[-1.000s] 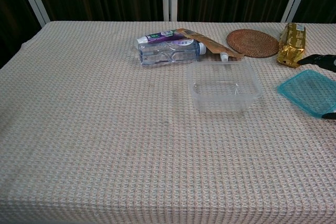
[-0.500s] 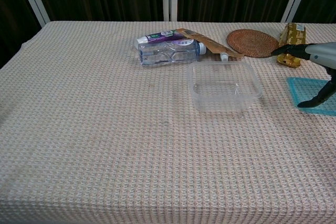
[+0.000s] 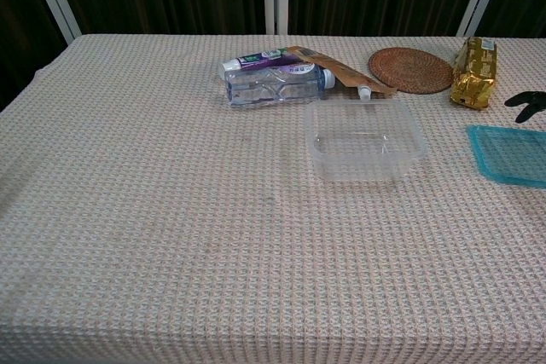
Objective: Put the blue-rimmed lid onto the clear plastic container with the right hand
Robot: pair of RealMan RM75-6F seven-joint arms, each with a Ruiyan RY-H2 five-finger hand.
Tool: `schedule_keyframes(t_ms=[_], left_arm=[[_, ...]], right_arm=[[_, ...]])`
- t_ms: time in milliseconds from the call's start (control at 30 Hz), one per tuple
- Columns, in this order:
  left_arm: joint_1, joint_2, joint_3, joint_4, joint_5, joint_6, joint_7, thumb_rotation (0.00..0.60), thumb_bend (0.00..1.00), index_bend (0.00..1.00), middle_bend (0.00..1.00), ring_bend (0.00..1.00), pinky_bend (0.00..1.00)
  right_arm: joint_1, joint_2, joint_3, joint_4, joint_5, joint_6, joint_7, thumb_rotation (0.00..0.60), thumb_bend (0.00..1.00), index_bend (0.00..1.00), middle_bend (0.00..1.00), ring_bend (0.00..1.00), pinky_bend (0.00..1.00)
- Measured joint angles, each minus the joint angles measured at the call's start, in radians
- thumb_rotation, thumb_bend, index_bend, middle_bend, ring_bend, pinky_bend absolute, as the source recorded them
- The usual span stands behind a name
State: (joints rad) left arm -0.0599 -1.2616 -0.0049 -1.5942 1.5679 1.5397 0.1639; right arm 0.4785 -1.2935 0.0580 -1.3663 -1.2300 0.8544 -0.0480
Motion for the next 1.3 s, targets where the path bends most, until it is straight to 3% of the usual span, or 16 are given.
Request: schedule_keyframes(t_ms=[1100, 1300], left_arm=[[0.007, 0.015, 0.001, -0.023, -0.001, 0.001, 0.016, 0.600, 0.00, 0.11, 0.05, 0.00, 0.00], [0.009, 0.015, 0.002, -0.021, -0.002, 0.001, 0.014, 0.600, 0.00, 0.11, 0.05, 0.00, 0.00]], right_arm=[[0.043, -0.025, 0.004, 0.072, 0.007, -0.099, 0.093, 0.600, 0.03, 0.00, 0.15, 0.00, 0.00], [0.044, -0.037, 0.004, 0.087, 0.011, -0.100, 0.094, 0.600, 0.06, 0.00, 0.20, 0.00, 0.00]])
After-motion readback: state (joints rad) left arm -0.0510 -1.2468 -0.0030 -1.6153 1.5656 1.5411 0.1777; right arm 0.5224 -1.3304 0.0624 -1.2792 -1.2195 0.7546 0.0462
